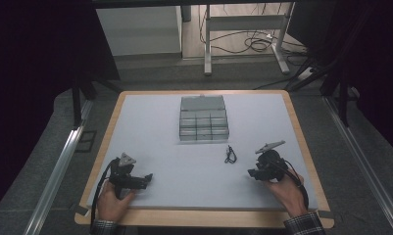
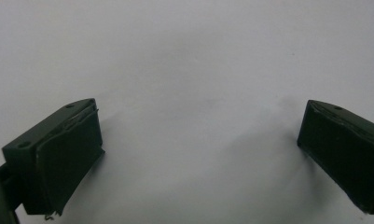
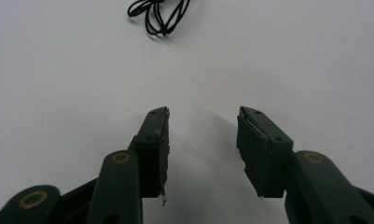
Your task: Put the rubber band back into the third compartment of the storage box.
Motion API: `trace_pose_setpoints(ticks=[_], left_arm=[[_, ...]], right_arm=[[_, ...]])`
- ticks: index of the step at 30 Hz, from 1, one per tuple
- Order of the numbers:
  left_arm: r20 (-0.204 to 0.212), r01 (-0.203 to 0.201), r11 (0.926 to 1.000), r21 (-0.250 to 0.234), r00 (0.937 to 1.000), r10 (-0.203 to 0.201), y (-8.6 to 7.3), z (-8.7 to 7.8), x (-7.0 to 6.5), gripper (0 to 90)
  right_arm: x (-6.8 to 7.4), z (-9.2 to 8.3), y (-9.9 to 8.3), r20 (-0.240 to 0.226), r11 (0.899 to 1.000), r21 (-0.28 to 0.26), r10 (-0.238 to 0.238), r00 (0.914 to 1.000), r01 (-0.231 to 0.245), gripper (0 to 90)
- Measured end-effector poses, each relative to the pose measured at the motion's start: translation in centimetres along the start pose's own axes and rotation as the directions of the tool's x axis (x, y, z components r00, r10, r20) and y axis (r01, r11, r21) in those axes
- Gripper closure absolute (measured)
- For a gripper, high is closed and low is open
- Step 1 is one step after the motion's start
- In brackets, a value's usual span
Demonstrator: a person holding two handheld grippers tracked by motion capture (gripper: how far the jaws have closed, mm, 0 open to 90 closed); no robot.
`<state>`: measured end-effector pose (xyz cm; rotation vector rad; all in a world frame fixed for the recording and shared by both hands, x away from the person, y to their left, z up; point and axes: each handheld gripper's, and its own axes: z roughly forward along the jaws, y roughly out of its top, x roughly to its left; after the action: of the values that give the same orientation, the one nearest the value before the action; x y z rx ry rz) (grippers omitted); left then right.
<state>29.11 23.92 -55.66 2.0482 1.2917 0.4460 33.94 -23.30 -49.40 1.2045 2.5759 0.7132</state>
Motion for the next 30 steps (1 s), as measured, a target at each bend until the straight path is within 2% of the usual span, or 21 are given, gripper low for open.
trace_pose_setpoints(ticks=[5, 14, 21, 30], left_arm=[[0.0, -0.001, 1.0, 0.001, 1.0, 0.001, 0.0, 0.0, 0.0, 0.0], [0.0, -0.008, 0.9999, 0.006, 1.0, 0.008, 0.0, 0.0, 0.1, 0.0], [0.0, -0.008, 0.9999, 0.007, 1.0, 0.008, 0.0, 0.0, 0.1, 0.0], [0.001, -0.008, 0.9999, 0.007, 1.0, 0.008, 0.0, -0.1, 0.1, 0.0]], right_arm=[[0.3, 0.2, 1.1, 0.002, 1.0, 0.02, -0.017, 0.9998, 0.017, 56.5], [0.6, 0.8, 2.5, -0.023, 0.997, 0.063, -0.039, 0.999, 0.041, 63.7], [0.6, 1.5, 3.5, -0.035, 0.992, 0.12, -0.046, 0.9983, 0.05, 68.1], [0.9, 1.9, 4.8, -0.045, 0.984, 0.165, -0.064, 0.997, 0.07, 70.7]])
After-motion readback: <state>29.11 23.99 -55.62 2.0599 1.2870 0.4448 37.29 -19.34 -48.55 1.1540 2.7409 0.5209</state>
